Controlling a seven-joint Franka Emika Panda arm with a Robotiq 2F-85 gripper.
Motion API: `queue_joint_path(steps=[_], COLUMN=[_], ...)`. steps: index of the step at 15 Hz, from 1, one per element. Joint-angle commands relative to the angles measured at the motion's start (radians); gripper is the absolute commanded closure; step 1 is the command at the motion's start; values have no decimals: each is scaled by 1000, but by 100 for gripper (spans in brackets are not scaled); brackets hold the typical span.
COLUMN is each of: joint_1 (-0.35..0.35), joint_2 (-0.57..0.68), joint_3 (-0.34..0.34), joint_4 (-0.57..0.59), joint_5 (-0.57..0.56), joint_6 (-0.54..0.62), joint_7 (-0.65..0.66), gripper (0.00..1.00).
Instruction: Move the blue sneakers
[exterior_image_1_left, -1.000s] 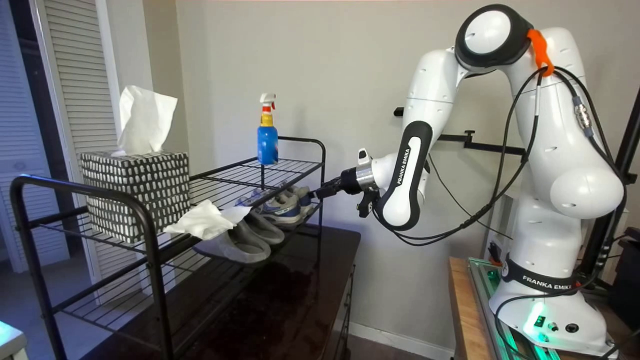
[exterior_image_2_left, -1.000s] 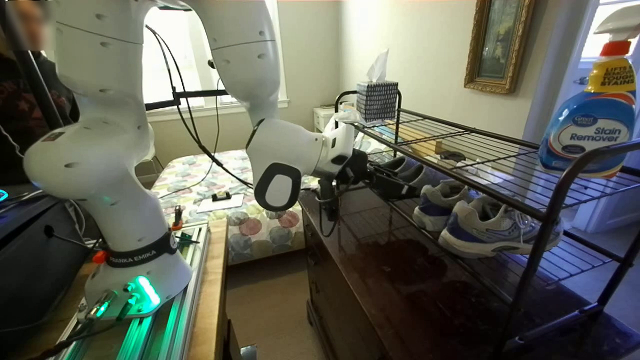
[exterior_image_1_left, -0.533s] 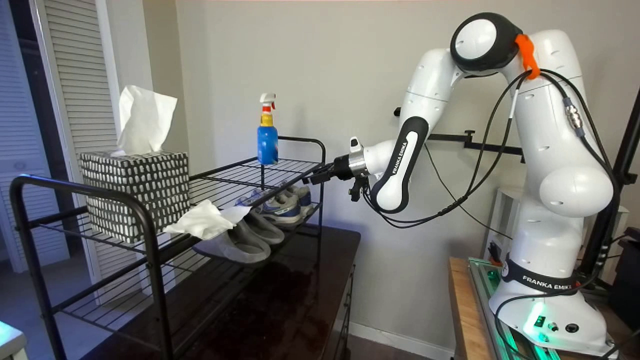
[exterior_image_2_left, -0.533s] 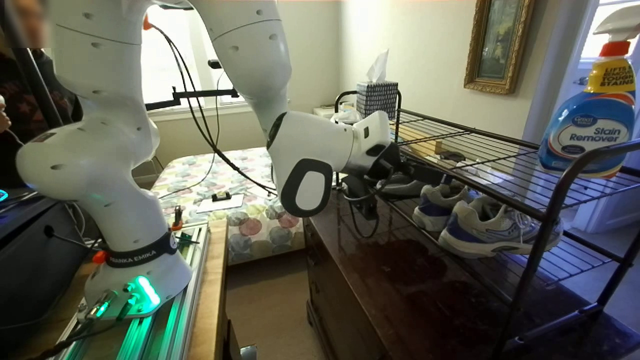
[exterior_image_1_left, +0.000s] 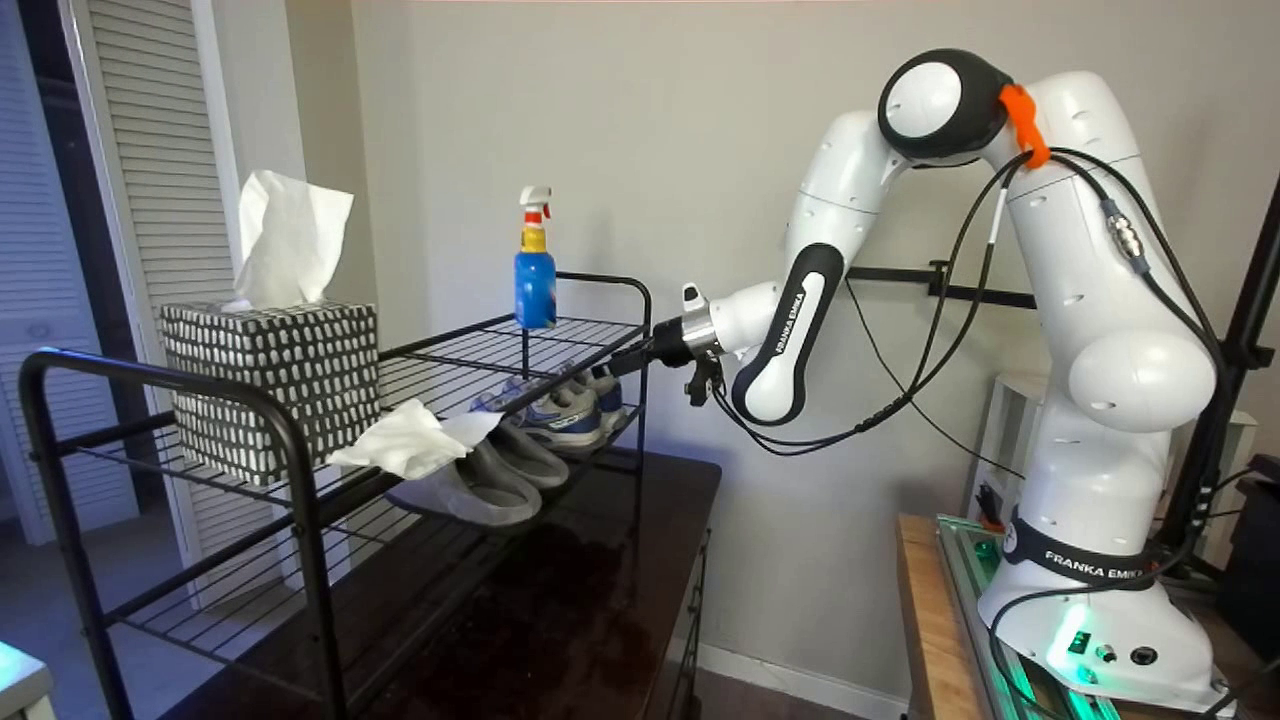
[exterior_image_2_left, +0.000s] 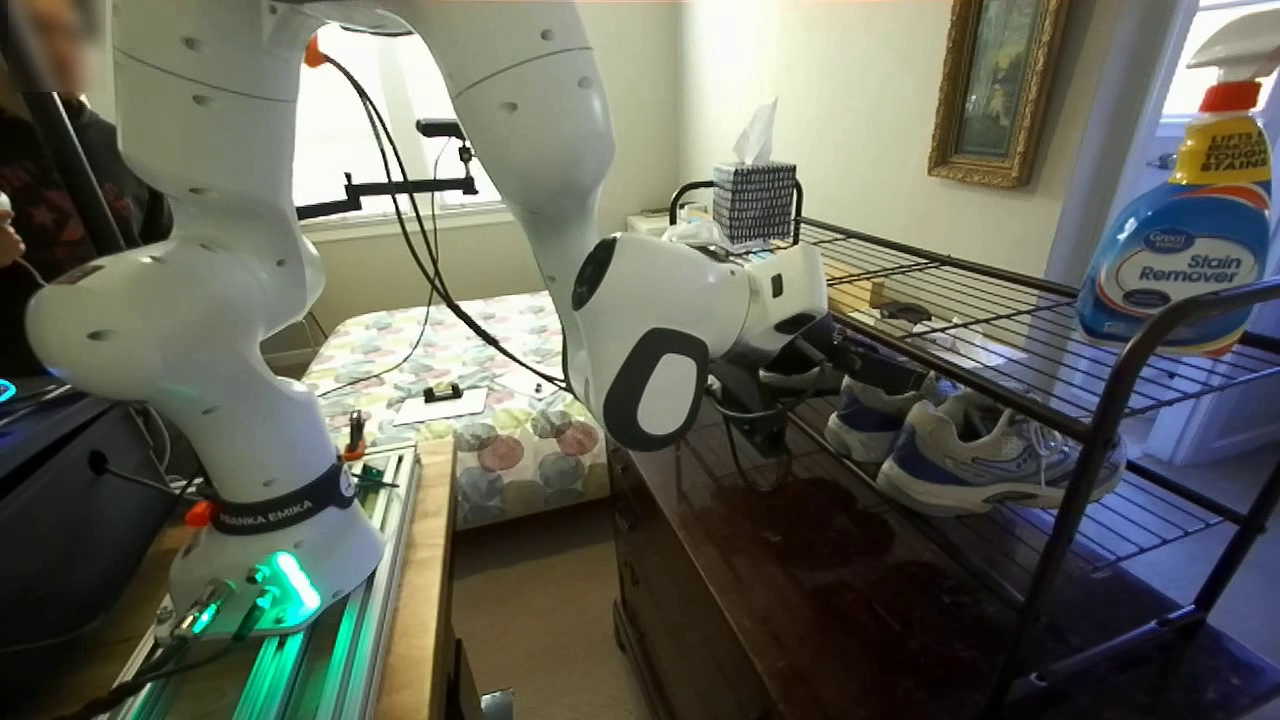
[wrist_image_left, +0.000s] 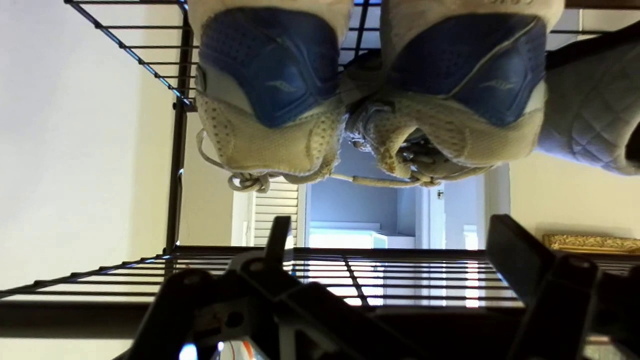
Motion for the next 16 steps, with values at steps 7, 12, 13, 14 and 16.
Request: queue_joint_path(steps=[7, 12, 13, 14, 16], joint_1=[-2, 1, 2, 12, 18], joint_2=[50, 43, 43, 48, 65], joint_3=[20, 18, 18, 13, 15], joint_4=[11, 8, 8, 12, 24], joint_5=[69, 107, 114, 137, 137], joint_6=[57, 38, 38, 49, 78], joint_7=[-13, -5, -5, -25, -44], gripper=[0, 0, 0, 0, 0])
